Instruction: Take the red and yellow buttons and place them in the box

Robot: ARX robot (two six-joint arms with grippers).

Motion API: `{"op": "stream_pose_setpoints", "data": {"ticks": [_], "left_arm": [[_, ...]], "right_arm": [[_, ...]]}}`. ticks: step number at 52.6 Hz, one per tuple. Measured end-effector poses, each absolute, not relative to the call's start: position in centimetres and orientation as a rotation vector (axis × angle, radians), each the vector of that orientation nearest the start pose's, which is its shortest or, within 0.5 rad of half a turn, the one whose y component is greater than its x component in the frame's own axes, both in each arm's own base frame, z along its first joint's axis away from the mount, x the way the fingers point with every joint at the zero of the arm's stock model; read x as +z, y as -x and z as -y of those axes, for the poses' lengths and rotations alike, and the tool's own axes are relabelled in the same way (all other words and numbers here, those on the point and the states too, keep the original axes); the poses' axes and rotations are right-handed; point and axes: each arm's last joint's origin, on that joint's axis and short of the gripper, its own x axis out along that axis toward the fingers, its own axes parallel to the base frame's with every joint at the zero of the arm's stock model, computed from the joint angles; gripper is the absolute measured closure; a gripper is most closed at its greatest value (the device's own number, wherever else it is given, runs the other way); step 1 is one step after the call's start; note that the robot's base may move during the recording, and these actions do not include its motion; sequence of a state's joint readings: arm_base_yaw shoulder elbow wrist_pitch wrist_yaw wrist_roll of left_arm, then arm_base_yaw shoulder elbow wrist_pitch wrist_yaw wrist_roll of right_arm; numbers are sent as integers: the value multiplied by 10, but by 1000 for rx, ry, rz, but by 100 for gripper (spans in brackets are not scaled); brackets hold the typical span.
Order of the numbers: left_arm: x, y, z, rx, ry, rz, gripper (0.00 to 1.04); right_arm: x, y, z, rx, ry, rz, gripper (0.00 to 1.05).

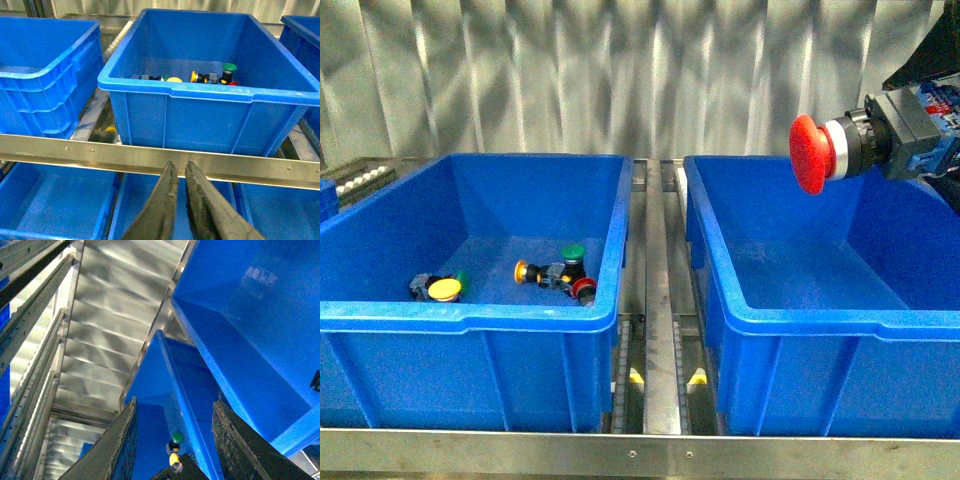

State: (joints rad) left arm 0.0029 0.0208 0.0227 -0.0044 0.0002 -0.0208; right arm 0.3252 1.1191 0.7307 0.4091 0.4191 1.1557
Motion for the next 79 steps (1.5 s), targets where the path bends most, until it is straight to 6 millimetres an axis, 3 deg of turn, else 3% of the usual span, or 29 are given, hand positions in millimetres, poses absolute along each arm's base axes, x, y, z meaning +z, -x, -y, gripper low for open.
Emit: {"op": "stream_pose_setpoints", "data": {"ticks": [23, 35, 43, 50, 61, 79], "left_arm": [[170, -97, 0, 3, 12, 6, 101], [170, -97, 0, 3, 12, 6, 63], [170, -97, 0, 3, 11, 6, 27], [170, -97, 0, 3, 11, 6, 7], [170, -97, 0, 3, 9, 6, 8], [170, -97, 0, 2, 9, 7, 8]], "right_arm": [[305, -238, -70, -106, -1102, 89, 66], [304, -237, -71, -137, -1072, 85, 66], [303, -237, -73, -141, -1071, 76, 66], [304, -235, -72, -150, -1080, 82, 66], [302, -230, -66, -189, -1091, 85, 66], [307, -219, -17, -304, -1113, 183, 66]]}}
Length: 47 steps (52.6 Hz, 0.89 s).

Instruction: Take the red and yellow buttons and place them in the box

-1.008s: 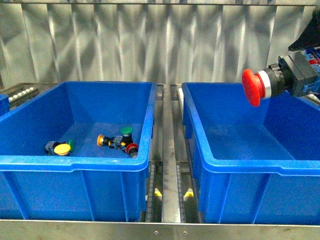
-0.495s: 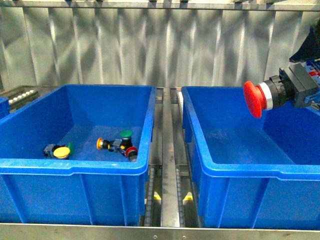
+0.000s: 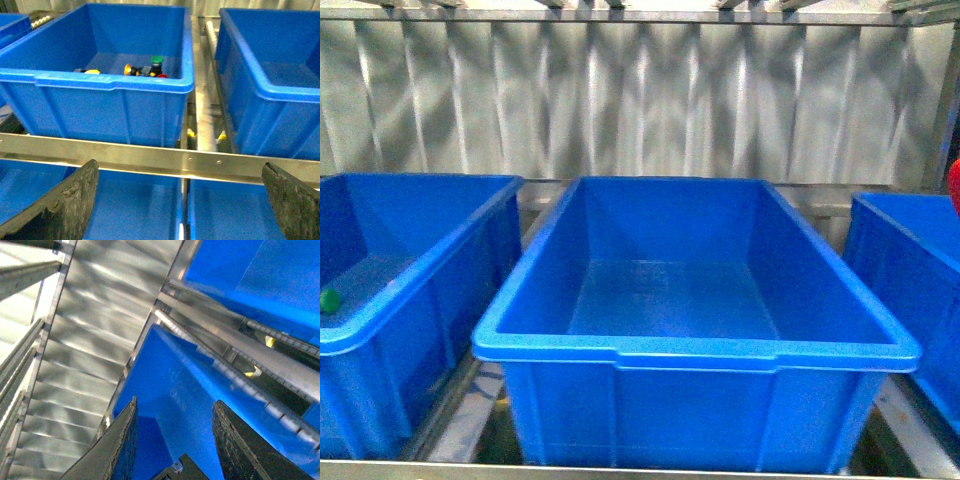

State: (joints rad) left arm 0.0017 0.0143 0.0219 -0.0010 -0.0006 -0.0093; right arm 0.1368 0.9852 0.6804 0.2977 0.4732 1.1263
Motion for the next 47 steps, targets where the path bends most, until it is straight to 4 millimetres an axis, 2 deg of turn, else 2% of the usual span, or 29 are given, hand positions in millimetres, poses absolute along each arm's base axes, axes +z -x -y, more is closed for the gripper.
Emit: {"op": "stream_pose_setpoints", "data": {"ticks": [9, 16, 26, 35, 42, 47], "left_arm": [[170, -97, 0, 2, 9, 7, 8], [170, -97, 0, -5, 7, 7, 8], [170, -97, 0, -1, 7, 7, 8], [170, -97, 0, 2, 8, 7, 8], [170, -97, 0, 2, 8, 7, 8], [170, -97, 0, 2, 8, 7, 8]], "right_arm": [[300, -219, -7, -349, -1075, 174, 66], [296, -237, 1, -370, -945, 140, 66], [312, -290, 27, -389, -794, 57, 66], [318, -342, 60, -478, -654, 2, 66], [319, -378, 81, -508, -614, -16, 66], [311, -407, 93, -521, -558, -90, 66]]}}
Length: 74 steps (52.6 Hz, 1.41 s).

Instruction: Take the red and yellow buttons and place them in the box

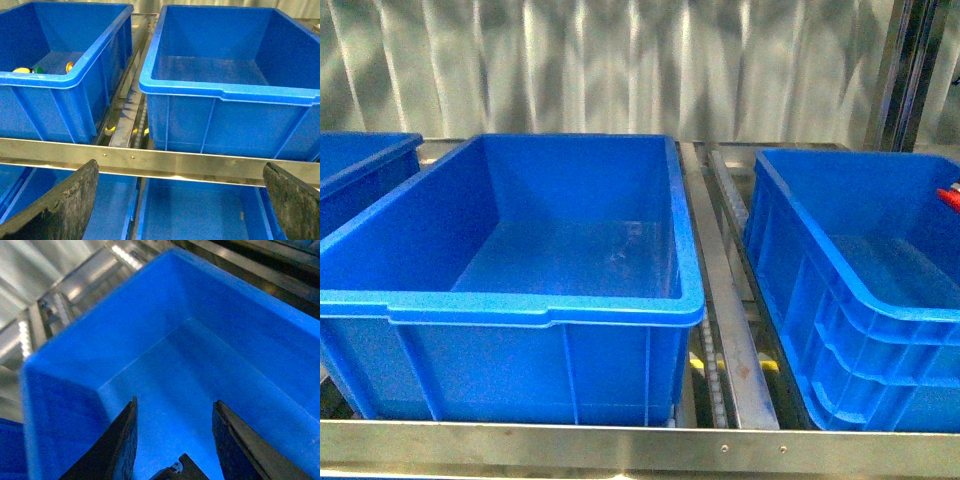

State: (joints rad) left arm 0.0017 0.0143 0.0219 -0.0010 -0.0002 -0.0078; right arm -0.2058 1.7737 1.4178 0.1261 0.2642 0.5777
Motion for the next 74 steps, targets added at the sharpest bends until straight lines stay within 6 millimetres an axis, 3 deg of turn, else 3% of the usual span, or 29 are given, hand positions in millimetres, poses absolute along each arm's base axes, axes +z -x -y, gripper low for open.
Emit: {"op": "stream_pose_setpoints", "data": {"ticks": [6, 17, 29, 37, 39, 48, 58, 64, 74], "left_arm": [[170, -97, 0, 2, 8, 7, 8], [170, -97, 0, 2, 8, 7, 8], [170, -97, 0, 2, 8, 7, 8], [170, -97, 0, 2, 8, 7, 8], [170, -97, 0, 2, 8, 7, 8], [170, -97, 0, 2, 8, 7, 8], [170, -97, 0, 2, 8, 7, 8], [170, -97, 0, 2, 8, 7, 8], [170, -97, 0, 2, 8, 7, 8]], "right_arm": [[290, -439, 101, -530, -485, -237, 66], [247, -475, 103, -510, -395, -416, 66], [207, -490, 105, -526, -341, -593, 66], [191, -492, 106, -535, -315, -635, 66], [189, -493, 106, -538, -308, -643, 60], [198, -492, 106, -530, -305, -600, 34], [229, -469, 100, -519, -284, -550, 7], [255, -446, 96, -516, -293, -490, 7], [301, -391, 84, -500, -318, -371, 7]]}}
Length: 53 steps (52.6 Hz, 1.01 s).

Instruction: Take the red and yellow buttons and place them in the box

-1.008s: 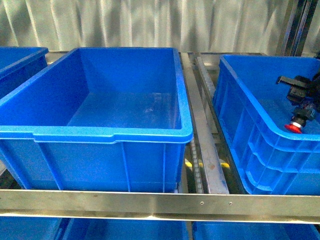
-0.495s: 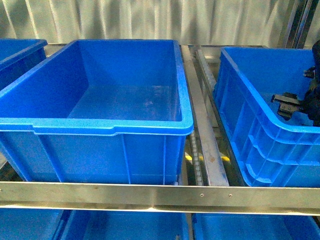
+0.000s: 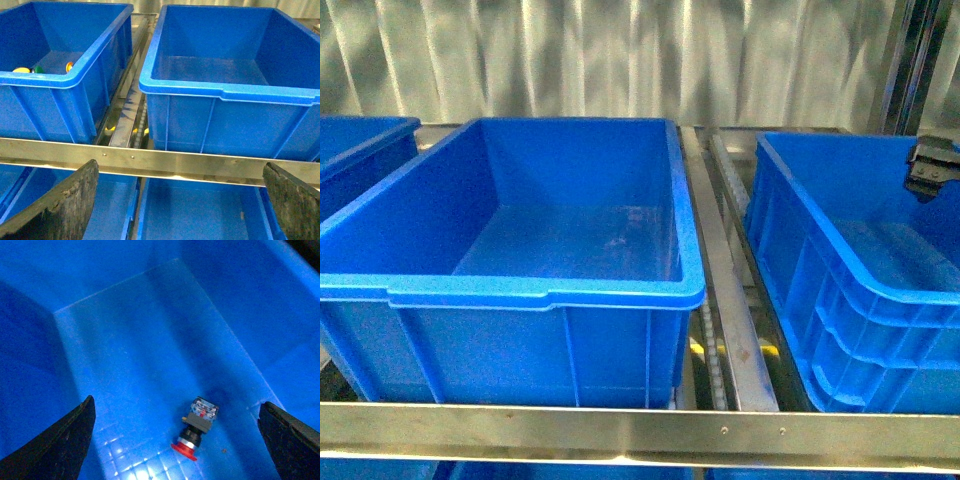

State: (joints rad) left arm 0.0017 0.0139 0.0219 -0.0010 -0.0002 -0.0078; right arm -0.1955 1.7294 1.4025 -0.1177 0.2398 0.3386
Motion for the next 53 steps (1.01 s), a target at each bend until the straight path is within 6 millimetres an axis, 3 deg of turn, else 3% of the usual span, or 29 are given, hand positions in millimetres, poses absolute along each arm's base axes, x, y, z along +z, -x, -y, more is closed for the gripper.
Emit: {"op": "stream_pose_setpoints", "data": {"ticks": [5, 9, 12, 16, 22, 31, 38, 53], "left_arm": [[170, -97, 0, 2, 8, 7, 8], [170, -97, 0, 3, 8, 7, 8], [170, -97, 0, 1, 7, 7, 8], [170, -97, 0, 2, 8, 7, 8], [170, -97, 0, 3, 8, 7, 8], [170, -97, 0, 1, 7, 7, 8], [170, -97, 0, 2, 8, 7, 8], [170, -97, 0, 2, 8, 7, 8]], "right_arm": [[313, -363, 75, -431, -324, -307, 9], [317, -335, 59, -167, -235, -139, 21], [315, -309, 42, -69, -153, -40, 29], [297, -250, 8, -12, -57, 20, 47], [259, -192, -1, 15, -22, -17, 70], [232, -168, 0, -2, -9, -6, 101], [213, -156, 0, 0, -5, -14, 101], [195, -140, 0, -1, -5, -6, 101]]}}
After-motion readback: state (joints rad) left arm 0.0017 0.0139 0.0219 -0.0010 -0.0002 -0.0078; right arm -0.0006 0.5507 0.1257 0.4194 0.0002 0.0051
